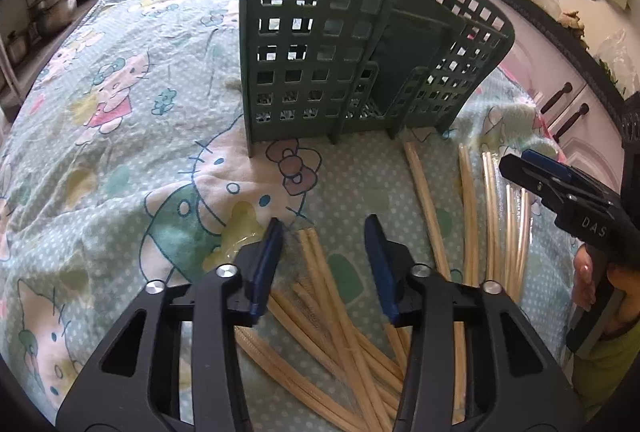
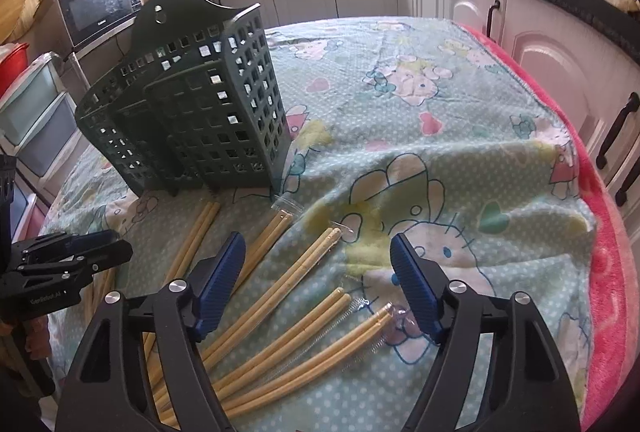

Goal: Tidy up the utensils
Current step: 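Move the left tool down to a chopstick while the right tool approaches another chopstick, then close the left tool on one chopstick while the right tool closes on another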

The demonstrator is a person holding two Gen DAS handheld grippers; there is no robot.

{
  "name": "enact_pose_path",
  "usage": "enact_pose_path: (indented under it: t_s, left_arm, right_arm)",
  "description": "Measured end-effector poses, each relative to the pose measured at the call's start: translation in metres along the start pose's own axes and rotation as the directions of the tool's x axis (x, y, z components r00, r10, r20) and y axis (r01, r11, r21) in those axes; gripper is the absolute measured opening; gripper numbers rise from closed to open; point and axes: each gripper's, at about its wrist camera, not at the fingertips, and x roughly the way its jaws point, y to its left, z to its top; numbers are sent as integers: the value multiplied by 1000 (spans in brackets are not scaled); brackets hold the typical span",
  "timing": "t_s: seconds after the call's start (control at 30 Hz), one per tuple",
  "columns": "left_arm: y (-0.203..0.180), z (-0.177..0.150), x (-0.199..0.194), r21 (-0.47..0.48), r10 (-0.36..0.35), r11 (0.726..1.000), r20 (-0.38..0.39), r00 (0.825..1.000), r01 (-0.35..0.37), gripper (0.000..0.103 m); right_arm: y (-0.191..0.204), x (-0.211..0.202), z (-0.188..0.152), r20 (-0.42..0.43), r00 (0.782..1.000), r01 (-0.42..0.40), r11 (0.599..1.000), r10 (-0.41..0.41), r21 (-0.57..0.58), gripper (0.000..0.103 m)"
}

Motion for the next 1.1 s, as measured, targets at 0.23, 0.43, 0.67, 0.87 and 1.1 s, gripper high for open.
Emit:
enact_pose_path:
  t_s: [0.23, 0.43, 0.67, 0.87, 1.1]
  left_arm:
    - [-4, 6, 9, 12, 9, 1000, -31, 999, -8, 22]
    - [-6, 12, 12, 18, 4, 1000, -21, 1000, -3, 11]
    - [-9, 18, 6, 20, -20, 1000, 9, 1000, 20, 6]
    - [-10, 24, -10, 21, -34, 999, 57, 998, 32, 5]
    - [-7, 27, -32, 13, -41, 999, 106, 993, 40, 3]
  right_arm:
    - [-7, 18, 6, -66, 997, -40, 998, 43, 43, 68]
    - [-10, 27, 9, -88, 995, -51, 997, 56, 59, 61]
    - [-15, 35, 12, -95, 994, -42, 996, 50, 77, 40]
    - [-16, 40, 14, -86, 995, -45, 997, 50, 61, 16]
    - [-23, 15, 18, -13, 994, -109, 987, 111, 115, 10]
